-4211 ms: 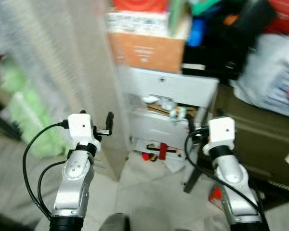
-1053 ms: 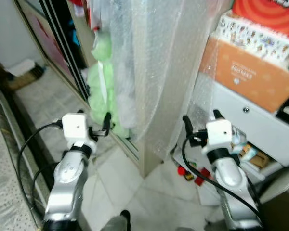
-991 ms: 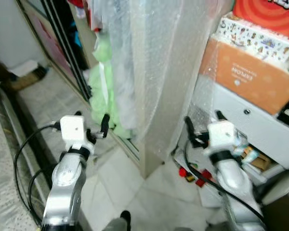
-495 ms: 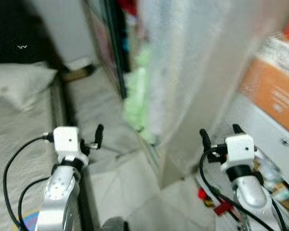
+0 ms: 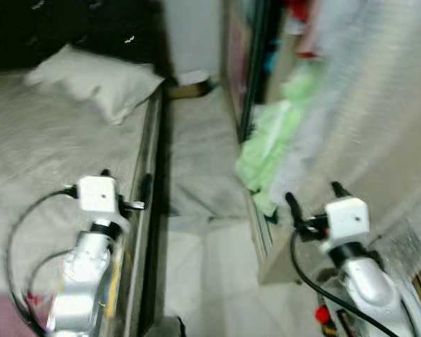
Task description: Clean up the room
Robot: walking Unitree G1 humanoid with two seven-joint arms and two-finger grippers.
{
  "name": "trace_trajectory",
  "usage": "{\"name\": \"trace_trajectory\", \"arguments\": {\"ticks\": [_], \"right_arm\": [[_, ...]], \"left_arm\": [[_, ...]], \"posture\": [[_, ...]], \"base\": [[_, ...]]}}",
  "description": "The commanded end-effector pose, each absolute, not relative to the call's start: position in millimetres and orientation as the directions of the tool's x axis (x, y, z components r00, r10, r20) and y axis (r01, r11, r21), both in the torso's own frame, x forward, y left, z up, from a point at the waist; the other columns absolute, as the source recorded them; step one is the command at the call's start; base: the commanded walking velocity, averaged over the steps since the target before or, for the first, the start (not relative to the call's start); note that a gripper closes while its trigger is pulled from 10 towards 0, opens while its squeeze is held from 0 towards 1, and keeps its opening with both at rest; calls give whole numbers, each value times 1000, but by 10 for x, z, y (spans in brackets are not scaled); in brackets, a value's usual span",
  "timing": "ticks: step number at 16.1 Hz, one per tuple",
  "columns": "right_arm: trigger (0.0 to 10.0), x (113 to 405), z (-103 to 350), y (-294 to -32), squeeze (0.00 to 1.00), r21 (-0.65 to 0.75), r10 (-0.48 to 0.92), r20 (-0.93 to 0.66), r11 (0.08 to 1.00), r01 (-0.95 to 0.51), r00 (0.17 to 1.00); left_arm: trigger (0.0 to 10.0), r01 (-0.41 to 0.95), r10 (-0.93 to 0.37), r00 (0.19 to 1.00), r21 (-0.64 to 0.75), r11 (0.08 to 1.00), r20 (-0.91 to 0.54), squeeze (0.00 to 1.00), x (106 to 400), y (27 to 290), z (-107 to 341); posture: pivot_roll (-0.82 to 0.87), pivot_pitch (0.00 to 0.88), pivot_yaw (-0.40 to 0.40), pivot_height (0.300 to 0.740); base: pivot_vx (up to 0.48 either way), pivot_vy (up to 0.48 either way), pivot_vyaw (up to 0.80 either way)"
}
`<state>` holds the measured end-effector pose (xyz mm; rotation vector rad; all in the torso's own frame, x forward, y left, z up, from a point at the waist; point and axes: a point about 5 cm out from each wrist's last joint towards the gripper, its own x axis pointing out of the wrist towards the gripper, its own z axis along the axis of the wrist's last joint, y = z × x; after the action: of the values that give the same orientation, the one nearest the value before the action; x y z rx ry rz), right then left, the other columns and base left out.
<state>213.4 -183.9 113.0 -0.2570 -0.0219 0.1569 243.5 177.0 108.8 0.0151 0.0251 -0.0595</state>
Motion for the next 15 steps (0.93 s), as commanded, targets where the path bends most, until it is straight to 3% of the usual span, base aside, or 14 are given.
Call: {"name": "trace_trajectory", "arguments": {"ticks": [1,15], "right_arm": [[10000,2126,1126,-1871,0,-252,155,-5,956,-151,988],[10000,2196,1134,-1813,0,-249,200,7,949,-192,980]], "left_arm": [[10000,67,-67,998,9,998,-22,0,2451,1746,1106],[10000,87,-87,996,-6,996,-20,0,2487,1711,1096]], "posture": [[-52,36,2,740],[-48,26,-2,740]], "base": [[0,0,800],[0,0,800]]}}
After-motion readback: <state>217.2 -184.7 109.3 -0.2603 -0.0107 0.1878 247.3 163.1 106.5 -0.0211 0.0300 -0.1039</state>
